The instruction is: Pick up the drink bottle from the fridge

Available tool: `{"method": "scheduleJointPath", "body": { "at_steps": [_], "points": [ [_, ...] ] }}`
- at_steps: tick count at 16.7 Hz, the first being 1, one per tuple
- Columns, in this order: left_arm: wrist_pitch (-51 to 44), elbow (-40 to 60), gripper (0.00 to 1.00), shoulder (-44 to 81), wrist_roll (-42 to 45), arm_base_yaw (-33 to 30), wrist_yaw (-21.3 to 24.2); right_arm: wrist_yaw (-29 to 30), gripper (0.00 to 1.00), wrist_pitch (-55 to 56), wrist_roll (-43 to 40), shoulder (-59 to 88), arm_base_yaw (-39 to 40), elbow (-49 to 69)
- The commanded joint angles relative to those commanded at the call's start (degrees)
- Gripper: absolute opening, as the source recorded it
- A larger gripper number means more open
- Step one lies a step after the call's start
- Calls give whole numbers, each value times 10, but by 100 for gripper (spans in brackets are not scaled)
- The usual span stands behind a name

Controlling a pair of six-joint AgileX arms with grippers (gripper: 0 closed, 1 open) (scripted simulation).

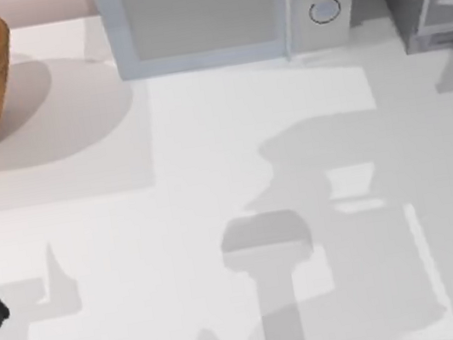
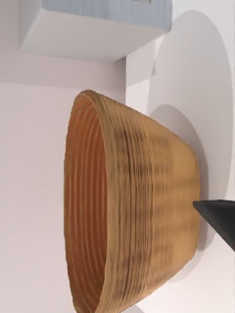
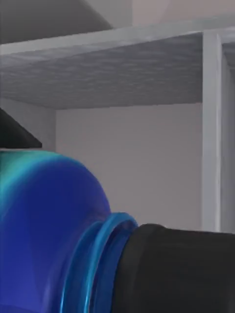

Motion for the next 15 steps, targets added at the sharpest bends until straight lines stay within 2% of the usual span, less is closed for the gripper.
{"method": "scheduleJointPath", "body": {
  "at_steps": [9, 15],
  "points": [
    [0, 0, 100, 0, 0, 0, 0, 47, 0, -312, -2, -575, 55, -254],
    [0, 0, 100, 0, 0, 0, 0, 69, 0, -444, -5, -786, 82, -357]
  ]
}}
